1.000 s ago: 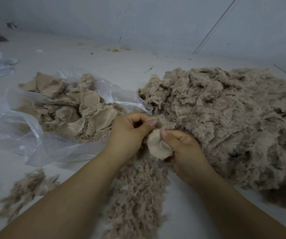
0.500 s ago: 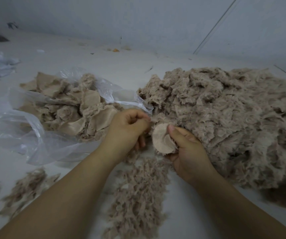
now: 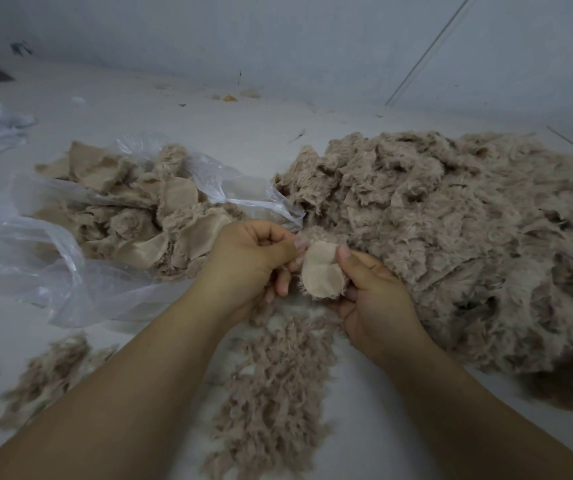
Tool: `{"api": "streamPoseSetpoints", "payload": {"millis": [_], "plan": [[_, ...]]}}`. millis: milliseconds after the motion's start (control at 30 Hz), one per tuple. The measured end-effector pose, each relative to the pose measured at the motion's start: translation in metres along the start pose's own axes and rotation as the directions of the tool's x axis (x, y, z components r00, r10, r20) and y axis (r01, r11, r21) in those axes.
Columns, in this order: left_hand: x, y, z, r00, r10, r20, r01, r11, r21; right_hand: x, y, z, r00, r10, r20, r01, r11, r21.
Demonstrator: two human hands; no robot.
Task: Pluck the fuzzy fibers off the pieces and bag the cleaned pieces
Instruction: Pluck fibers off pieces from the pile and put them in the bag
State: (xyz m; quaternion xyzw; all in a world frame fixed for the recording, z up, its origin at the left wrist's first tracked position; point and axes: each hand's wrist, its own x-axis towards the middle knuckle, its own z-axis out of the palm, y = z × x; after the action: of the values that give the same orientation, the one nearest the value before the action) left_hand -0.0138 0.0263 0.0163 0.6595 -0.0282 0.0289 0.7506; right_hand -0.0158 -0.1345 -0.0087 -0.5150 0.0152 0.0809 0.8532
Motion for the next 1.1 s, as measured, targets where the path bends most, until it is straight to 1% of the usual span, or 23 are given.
{"api": "streamPoseSetpoints", "payload": {"millis": [33,167,233,267,300,333,367,400,433,467,500,533,600,633,700,767,867,967,1100], "plan": [[0.0,0.0,-0.001,1.0,0.003,-0.013,-0.003,1.0,-0.005,0.0,0.0,0.0,1.0,0.005,-0.011,-0.005,1.0,0.018],[0.0,-0.001,-0.001,0.997,0.021,-0.075,-0.016,0.998,0.067,0.001,0.0,0.0,1.0,0.002,-0.019,-0.001,0.998,0.062],[0.0,0.001,-0.003,0.992,0.035,-0.118,-0.029,0.998,0.051,0.002,0.0,0.0,1.0,-0.002,-0.02,0.004,0.995,0.103],[0.0,0.003,-0.005,0.994,0.044,-0.102,-0.041,0.999,0.03,0.002,-0.001,0.0,1.0,-0.002,-0.023,0.005,0.994,0.113],[-0.001,0.006,-0.009,0.998,0.05,-0.035,-0.049,0.999,0.007,0.002,0.0,0.0,1.0,-0.002,-0.029,0.005,0.993,0.116],[-0.002,0.01,-0.013,0.995,0.044,0.093,-0.043,0.999,-0.011,0.003,0.0,0.0,0.999,-0.001,-0.035,0.005,0.993,0.117],[-0.003,0.014,-0.017,0.964,0.018,0.265,-0.019,1.0,0.002,0.003,0.001,0.0,0.999,-0.003,-0.045,0.008,0.993,0.115],[-0.006,0.019,-0.02,0.894,-0.03,0.448,-0.002,0.998,0.07,0.003,0.001,0.0,0.998,-0.004,-0.057,0.01,0.994,0.11],[-0.008,0.022,-0.02,0.801,-0.085,0.593,-0.023,0.985,0.173,0.003,0.001,0.0,0.998,-0.005,-0.067,0.012,0.995,0.1],[-0.011,0.024,-0.02,0.726,-0.127,0.676,-0.072,0.963,0.258,0.003,0.001,0.0,0.997,-0.006,-0.072,0.012,0.996,0.09],[-0.012,0.024,-0.018,0.711,-0.14,0.689,-0.116,0.943,0.311,0.002,0.001,0.0,0.997,-0.006,-0.071,0.011,0.997,0.077],[-0.013,0.023,-0.015,0.746,-0.126,0.654,-0.136,0.932,0.335,0.002,0.001,0.0,0.998,-0.006,-0.066,0.01,0.998,0.065],[-0.012,0.02,-0.01,0.856,-0.032,0.516,-0.16,0.933,0.323,0.002,0.0,-0.001,0.999,-0.017,-0.046,0.02,0.998,0.065],[-0.012,0.018,-0.007,0.9,0.021,0.436,-0.169,0.938,0.302,0.002,0.0,-0.001,0.999,-0.024,-0.035,0.026,0.997,0.079],[-0.011,0.011,-0.002,0.959,0.102,0.265,-0.171,0.952,0.254,0.003,0.001,-0.001,0.999,-0.025,-0.02,0.026,0.995,0.096],[-0.01,0.005,0.004,0.98,0.14,0.142,-0.172,0.952,0.251,0.004,0.001,-0.002,1.0,-0.02,-0.015,0.021,0.994,0.106],[-0.009,-0.001,0.011,0.991,0.107,0.081,-0.128,0.938,0.322,0.004,0.003,-0.004,1.0,-0.012,0.006,0.011,0.993,0.114],[-0.007,-0.006,0.014,0.995,0.098,-0.008,-0.091,0.947,0.309,0.006,0.004,-0.005,1.0,-0.007,-0.003,0.008,0.992,0.126],[-0.008,-0.005,0.014,0.982,0.183,-0.039,-0.165,0.945,0.284,0.006,0.004,-0.002,0.999,0.022,-0.045,-0.018,0.994,0.107]]}}
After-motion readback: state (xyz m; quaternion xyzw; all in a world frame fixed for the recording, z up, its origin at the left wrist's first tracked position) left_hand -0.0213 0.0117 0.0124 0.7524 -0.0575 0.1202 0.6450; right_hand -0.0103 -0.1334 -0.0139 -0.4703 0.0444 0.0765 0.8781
